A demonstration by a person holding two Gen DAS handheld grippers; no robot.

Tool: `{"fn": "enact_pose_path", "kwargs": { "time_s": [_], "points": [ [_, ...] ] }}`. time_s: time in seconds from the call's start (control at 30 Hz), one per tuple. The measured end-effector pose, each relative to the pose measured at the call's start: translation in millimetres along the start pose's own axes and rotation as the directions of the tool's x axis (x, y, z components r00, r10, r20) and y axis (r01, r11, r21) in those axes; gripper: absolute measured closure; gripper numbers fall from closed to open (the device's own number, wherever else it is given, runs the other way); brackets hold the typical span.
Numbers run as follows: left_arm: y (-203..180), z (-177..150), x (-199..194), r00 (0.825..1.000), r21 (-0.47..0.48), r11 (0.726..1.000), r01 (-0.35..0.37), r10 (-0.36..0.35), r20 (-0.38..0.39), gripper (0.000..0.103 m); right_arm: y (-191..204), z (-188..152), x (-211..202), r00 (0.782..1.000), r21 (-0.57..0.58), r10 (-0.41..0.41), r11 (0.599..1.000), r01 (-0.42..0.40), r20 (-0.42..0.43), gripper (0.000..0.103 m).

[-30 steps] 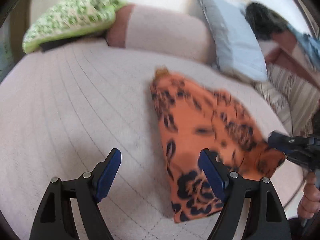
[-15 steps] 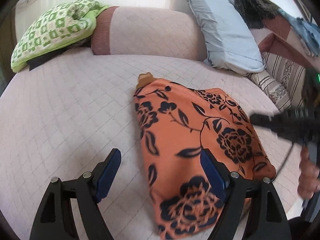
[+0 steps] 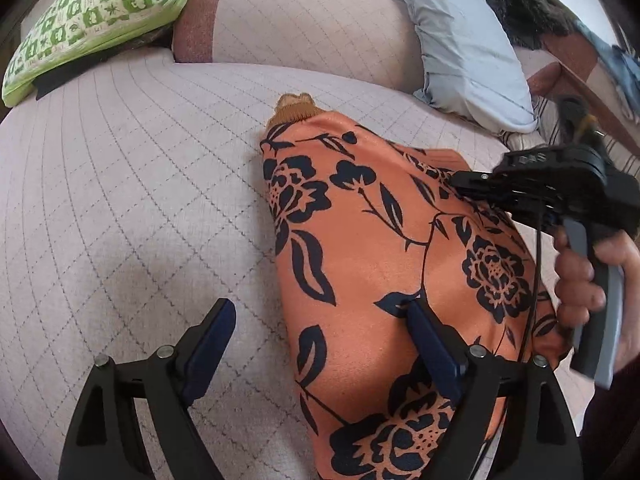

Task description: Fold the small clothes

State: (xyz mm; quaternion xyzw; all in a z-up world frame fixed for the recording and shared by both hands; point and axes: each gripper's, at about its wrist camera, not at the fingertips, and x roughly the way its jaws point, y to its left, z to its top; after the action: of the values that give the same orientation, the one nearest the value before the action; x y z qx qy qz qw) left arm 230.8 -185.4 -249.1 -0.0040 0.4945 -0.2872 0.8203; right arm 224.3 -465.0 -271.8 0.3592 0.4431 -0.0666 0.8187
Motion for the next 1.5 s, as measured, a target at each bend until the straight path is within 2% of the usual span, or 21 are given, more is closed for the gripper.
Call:
{"fn": "enact_pose_path", "kwargs": {
  "time_s": [0.1, 0.17, 0.2, 0.23, 0.3, 0.33, 0.37, 0.43, 0.57, 0.67, 0.8, 0.93, 1.13, 1.23, 1.27, 1.4, 1.5],
  "points": [
    [-5.9, -2.0, -7.9, 0.999, 0.024, 0.999, -0.021, 0.02, 0.034, 0.015, 14.4, -11.2, -18.7, 0.997, -0.059, 0.077, 0.995, -0.075, 0.025, 0.096],
    [-12.4, -5.2, -10.7, 0.997, 0.059, 0.996, -0.061, 0.058, 0.047, 0.015, 30.3, -21.4, -27.1, 0.99, -0.101, 0.14, 0.985, -0.137, 0.023, 0.096],
    [-14.2, -7.3, -10.9, 0.996, 0.07, 0.995, -0.077, 0.074, 0.052, 0.015, 37.0, -25.5, -28.3, 0.989, -0.125, 0.146, 0.982, -0.142, 0.024, 0.096],
    [-15.1, -9.1, -10.6, 0.995, 0.076, 0.993, -0.091, 0.087, 0.055, 0.014, 44.1, -29.1, -28.1, 0.991, -0.154, 0.135, 0.979, -0.131, 0.021, 0.096],
    [-13.6, -10.6, -8.2, 0.993, 0.057, 0.993, -0.102, 0.099, 0.059, 0.009, 47.6, -35.9, -18.0, 0.999, -0.194, 0.033, 0.98, -0.031, 0.008, 0.096],
    [-13.3, -9.1, -4.1, 0.994, 0.04, 0.994, -0.098, 0.096, 0.051, 0.008, 43.2, -37.1, -7.3, 1.0, -0.19, -0.017, 0.982, 0.014, -0.013, 0.098],
    [-10.3, -10.0, -3.9, 0.994, 0.029, 0.995, -0.097, 0.096, 0.044, 0.008, 33.4, -36.2, 7.2, 0.998, -0.17, -0.032, 0.985, 0.023, -0.048, 0.098],
    [-7.2, -9.5, -2.4, 0.995, 0.004, 0.996, -0.09, 0.09, 0.035, 0.006, 24.1, -31.8, 11.7, 0.999, -0.126, 0.029, 0.991, -0.035, -0.045, 0.1],
    [-10.9, -4.2, -2.6, 0.994, -0.009, 0.994, -0.111, 0.111, 0.024, 0.006, 27.6, -32.7, -4.0, 0.999, -0.133, 0.015, 0.991, -0.018, -0.029, 0.098],
    [-13.6, -1.3, -11.2, 0.992, 0.001, 0.993, -0.115, 0.114, 0.059, 0.006, 26.0, -42.6, -24.4, 1.0, -0.156, 0.007, 0.988, -0.008, -0.008, 0.098],
    [-13.7, -0.8, -24.2, 0.975, 0.007, 0.983, -0.186, 0.183, 0.128, 0.006, 15.6, -55.5, -63.5, 0.999, -0.158, 0.014, 0.987, -0.006, 0.051, 0.097],
    [-13.8, -2.9, -32.1, 0.962, 0.021, 0.973, -0.23, 0.224, 0.154, 0.006, 9.1, -74.9, -90.2, 0.996, -0.153, -0.014, 0.988, 0.028, 0.093, 0.097],
    [-18.4, -7.1, -42.7, 0.957, 0.047, 0.969, -0.245, 0.233, 0.174, 0.006, 7.0, -101.4, -89.6, 0.996, -0.154, -0.075, 0.985, 0.081, 0.043, 0.097],
    [-22.0, -8.1, -41.5, 0.955, 0.064, 0.964, -0.259, 0.245, 0.169, 0.006, -2.4, -109.9, -71.3, 0.991, -0.146, -0.134, 0.981, 0.13, -0.02, 0.097],
    [-23.1, -8.7, -40.0, 0.955, 0.069, 0.962, -0.263, 0.249, 0.164, 0.006, -8.0, -111.9, -61.9, 0.99, -0.132, -0.131, 0.984, 0.123, -0.059, 0.097],
    [-27.1, -9.5, -28.7, 0.951, 0.087, 0.953, -0.291, 0.279, 0.135, 0.006, -11.3, -112.3, -59.0, 0.991, -0.137, -0.118, 0.985, 0.109, -0.061, 0.097],
    [-29.2, -9.4, -15.5, 0.952, 0.096, 0.95, -0.298, 0.288, 0.106, 0.006, -18.8, -110.5, -58.3, 0.995, -0.109, -0.076, 0.992, 0.068, -0.07, 0.097]
  ]
}}
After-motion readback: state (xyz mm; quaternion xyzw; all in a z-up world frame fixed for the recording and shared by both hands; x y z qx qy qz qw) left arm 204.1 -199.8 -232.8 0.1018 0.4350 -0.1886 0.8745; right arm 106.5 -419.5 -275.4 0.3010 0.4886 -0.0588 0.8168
